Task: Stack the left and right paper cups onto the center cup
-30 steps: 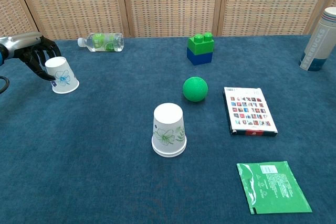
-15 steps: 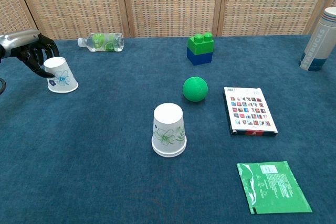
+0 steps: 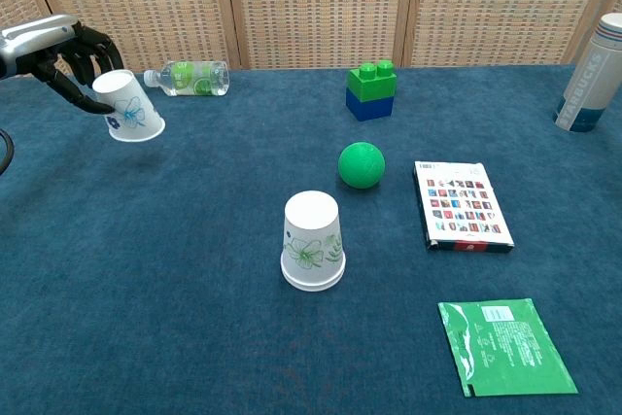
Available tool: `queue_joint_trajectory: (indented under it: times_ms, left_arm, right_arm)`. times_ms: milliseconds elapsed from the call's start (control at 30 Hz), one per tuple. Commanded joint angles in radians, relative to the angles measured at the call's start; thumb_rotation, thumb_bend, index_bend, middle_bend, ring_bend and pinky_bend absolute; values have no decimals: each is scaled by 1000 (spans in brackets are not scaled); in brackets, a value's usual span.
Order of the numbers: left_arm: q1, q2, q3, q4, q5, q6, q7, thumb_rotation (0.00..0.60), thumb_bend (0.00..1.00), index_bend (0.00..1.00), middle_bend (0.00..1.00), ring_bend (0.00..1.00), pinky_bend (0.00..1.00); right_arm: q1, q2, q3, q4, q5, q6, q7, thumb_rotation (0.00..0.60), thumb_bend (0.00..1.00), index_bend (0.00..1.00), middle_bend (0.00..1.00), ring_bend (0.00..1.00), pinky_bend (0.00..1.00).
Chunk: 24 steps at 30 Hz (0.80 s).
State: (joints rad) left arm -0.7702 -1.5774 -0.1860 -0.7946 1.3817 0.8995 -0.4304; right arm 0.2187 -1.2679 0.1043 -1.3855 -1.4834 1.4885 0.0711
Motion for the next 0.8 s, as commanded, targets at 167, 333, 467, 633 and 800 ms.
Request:
queue_joint_trajectory:
  times_ms: [167, 333, 467, 633, 800]
  left_arm:
    - [6, 183, 16, -381, 138, 165, 16, 600, 203, 462, 519, 492, 404]
    - [-3, 240, 45, -558, 212, 195, 78, 600, 202, 462, 519, 492, 413]
    - [-6, 251, 62, -640, 250, 211, 89, 600, 202, 462, 518, 491, 413]
    - [-16, 256, 82, -710, 292, 214, 124, 600, 203, 462, 519, 492, 413]
    - [-28, 229, 89, -734, 291, 196, 169, 600, 203, 462, 519, 492, 413]
  right_arm:
    - [-1, -1, 4, 1, 4, -7, -1, 600, 0, 32, 0, 0, 0]
    - [-5, -1, 8, 1, 6, -6, -3, 600, 0, 32, 0, 0, 0]
    - [-7, 0, 9, 0, 4, -3, 1, 600, 0, 32, 0, 0, 0]
    - [-11, 3, 13, 0, 5, -1, 8, 600, 0, 32, 0, 0, 0]
    - [-12, 6, 15, -3, 4, -2, 13, 600, 0, 32, 0, 0, 0]
